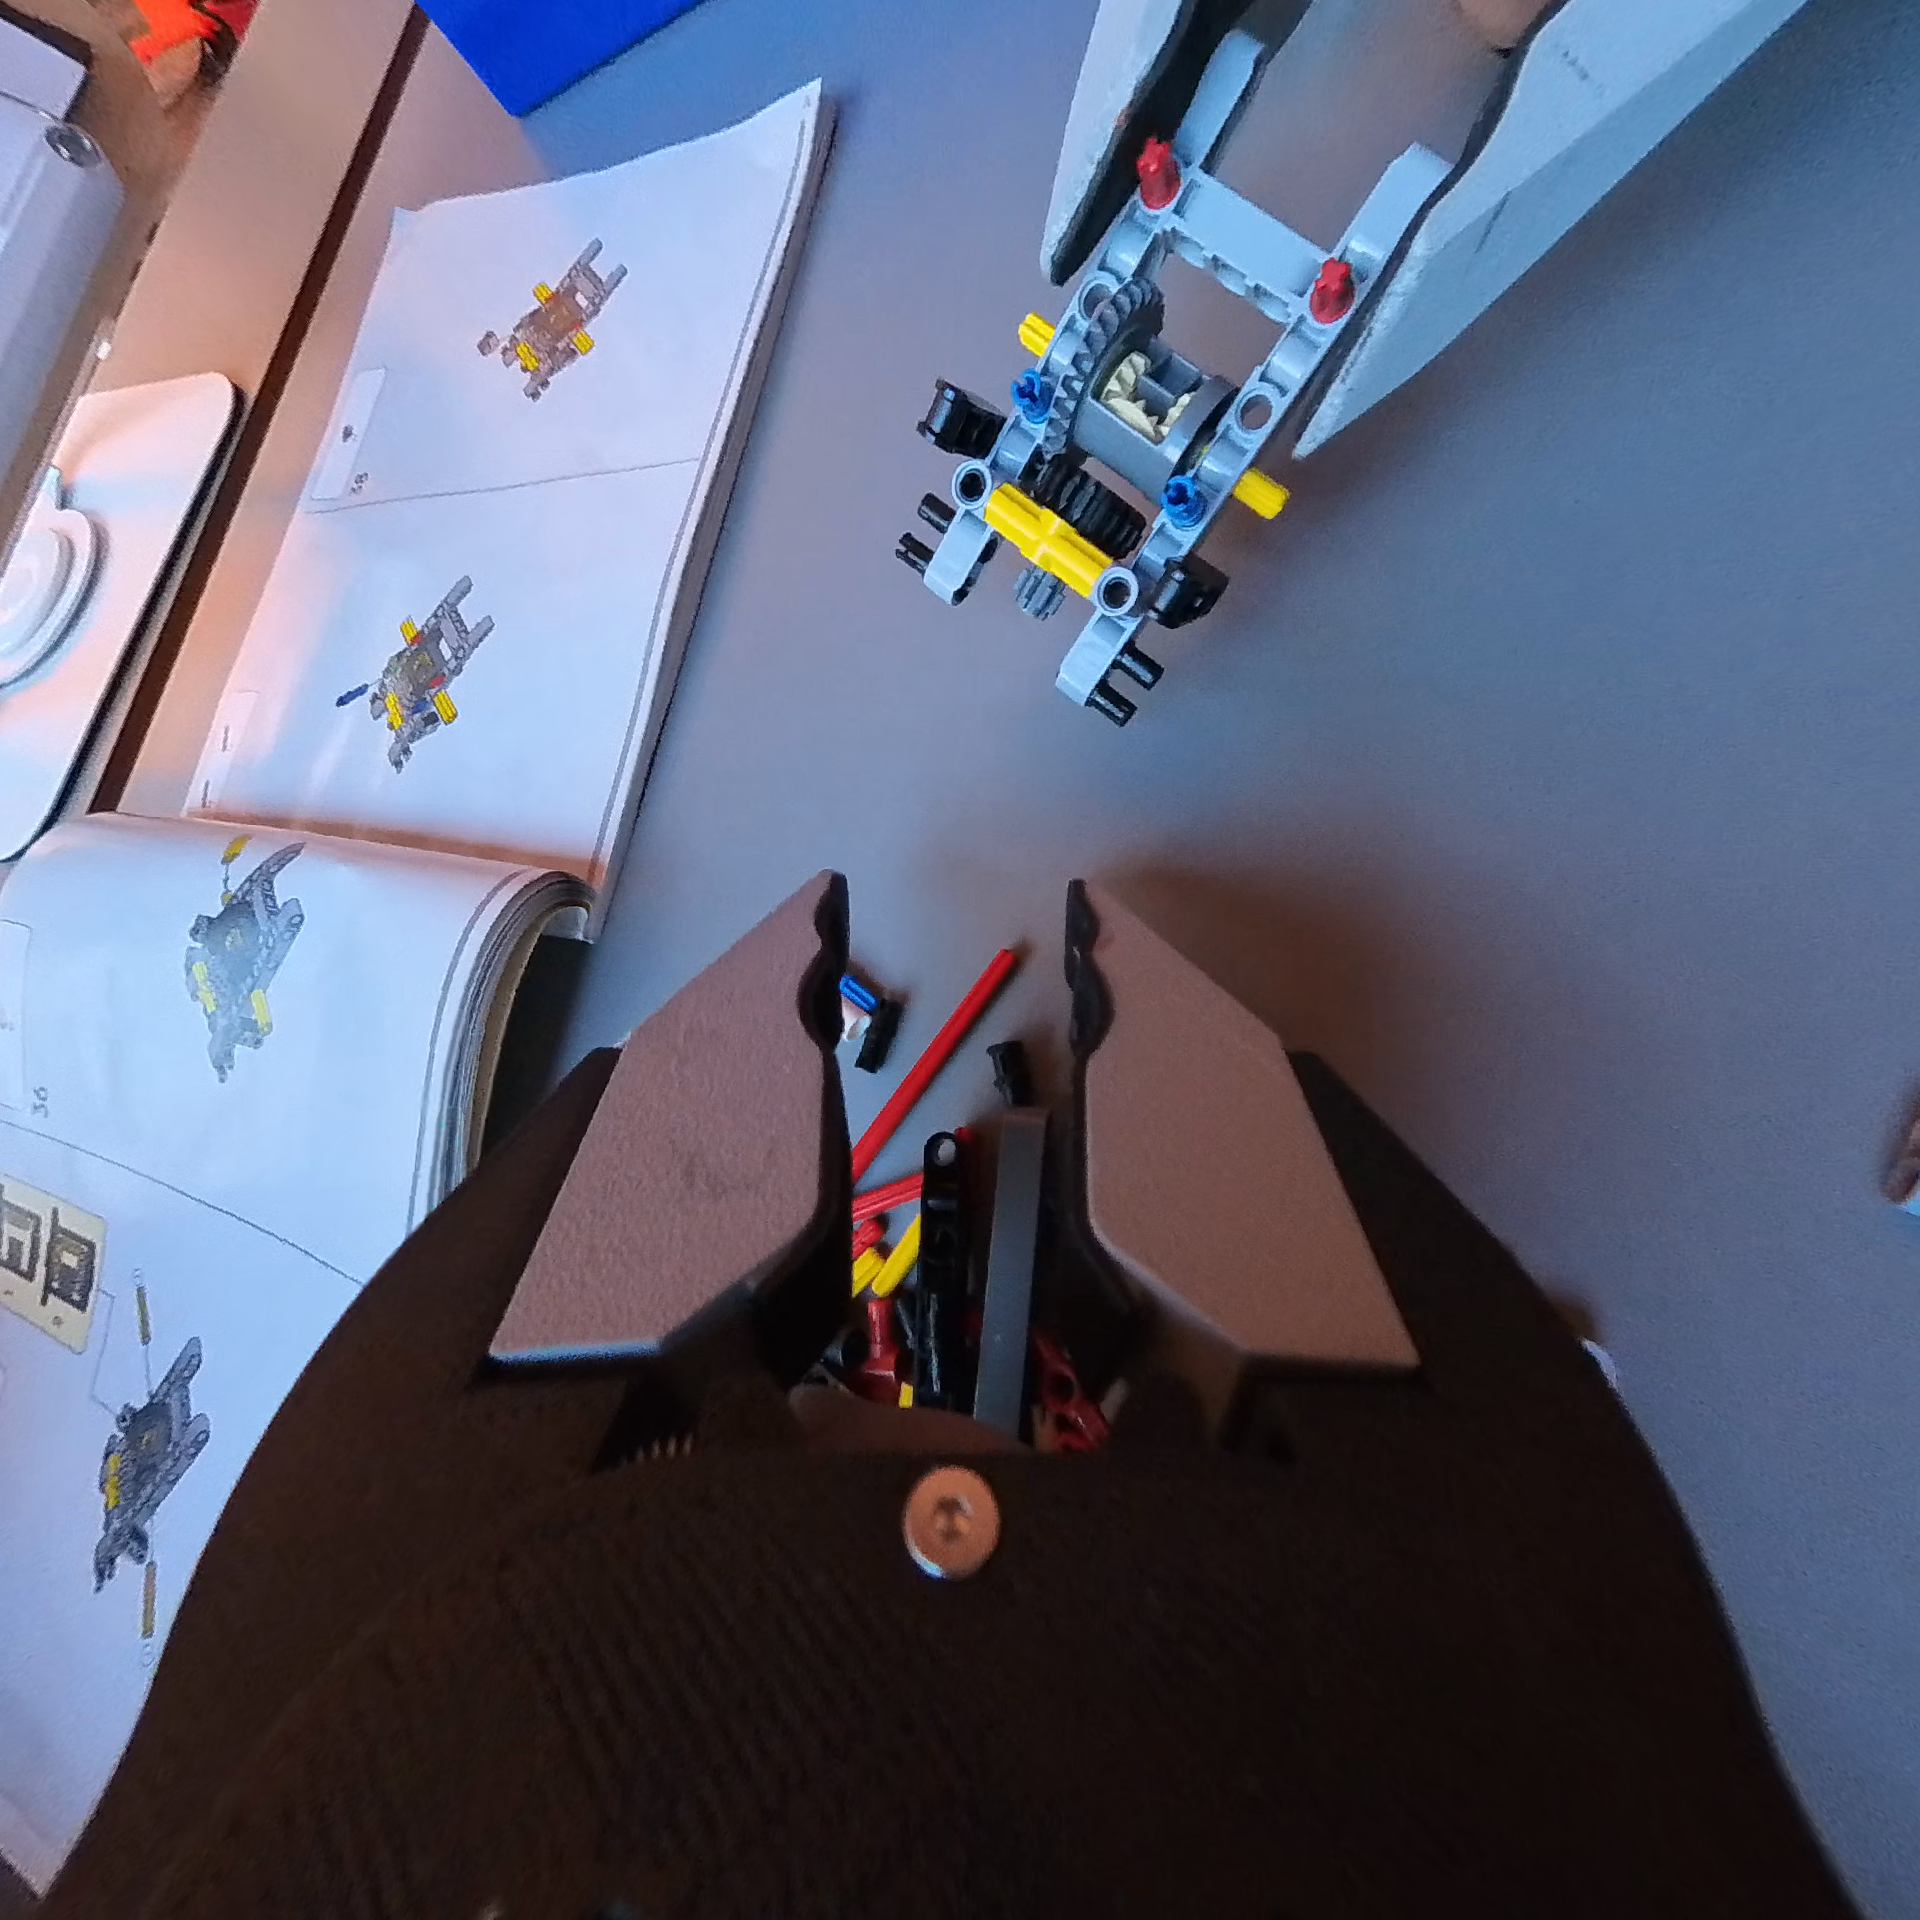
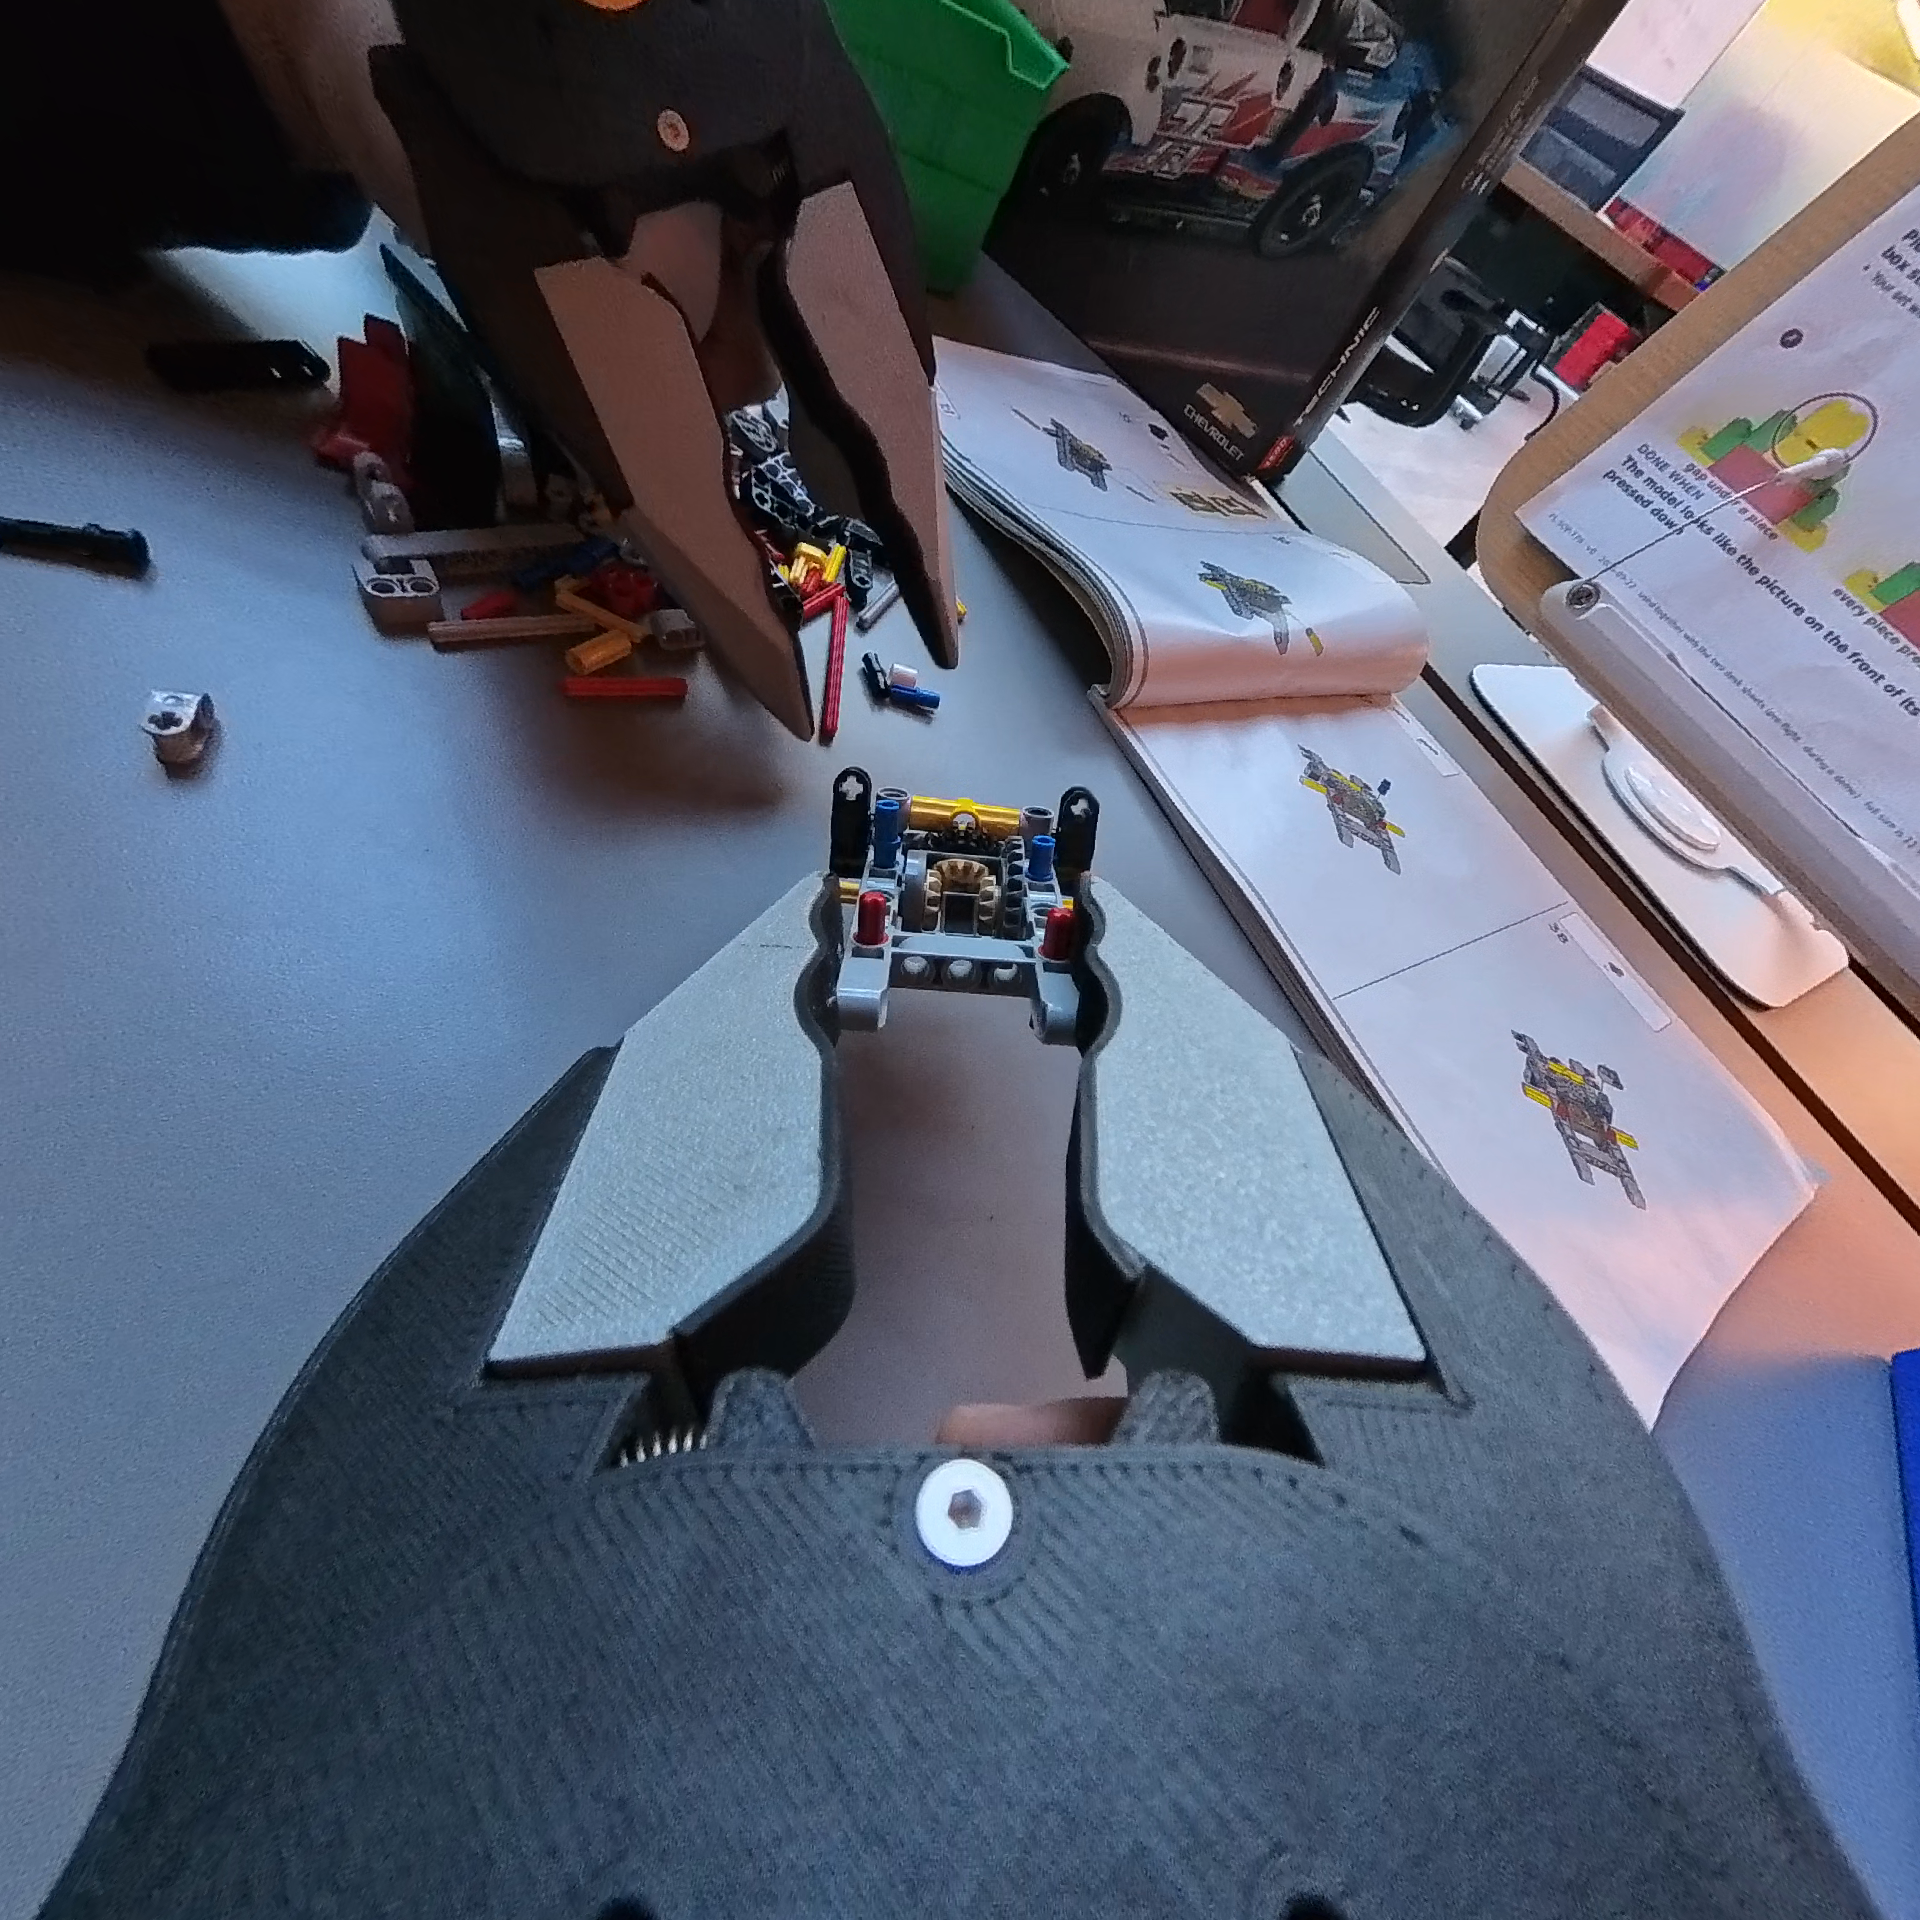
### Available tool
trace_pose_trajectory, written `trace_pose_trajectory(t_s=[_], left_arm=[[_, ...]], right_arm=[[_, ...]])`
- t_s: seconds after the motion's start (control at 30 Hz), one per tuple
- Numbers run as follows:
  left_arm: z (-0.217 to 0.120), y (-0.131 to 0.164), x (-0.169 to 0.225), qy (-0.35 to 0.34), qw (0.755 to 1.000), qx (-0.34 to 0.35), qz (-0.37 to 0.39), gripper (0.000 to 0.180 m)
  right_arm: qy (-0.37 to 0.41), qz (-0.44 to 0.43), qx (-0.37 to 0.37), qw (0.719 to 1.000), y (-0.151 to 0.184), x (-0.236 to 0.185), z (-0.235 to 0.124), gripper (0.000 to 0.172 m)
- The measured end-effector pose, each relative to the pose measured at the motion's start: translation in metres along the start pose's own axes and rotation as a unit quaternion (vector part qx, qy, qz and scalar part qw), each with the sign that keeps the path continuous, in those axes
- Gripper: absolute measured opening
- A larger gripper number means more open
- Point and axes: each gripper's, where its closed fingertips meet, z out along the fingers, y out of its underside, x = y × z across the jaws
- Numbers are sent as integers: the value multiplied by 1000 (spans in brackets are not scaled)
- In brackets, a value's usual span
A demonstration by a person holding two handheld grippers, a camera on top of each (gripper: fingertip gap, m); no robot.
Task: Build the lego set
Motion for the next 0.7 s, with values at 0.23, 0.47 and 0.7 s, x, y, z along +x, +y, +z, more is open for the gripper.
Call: trace_pose_trajectory(t_s=[0.23,0.47,0.7], left_arm=[[0,3,-2,-5,1000,-5,0,40],[-5,-8,-10,7,996,22,-81,39],[-17,-2,-48,-54,985,33,-162,31]], right_arm=[[-1,1,-1,1000,0,1,1,42],[5,6,-5,1000,2,4,1,42],[5,16,-5,1000,3,6,1,42]])
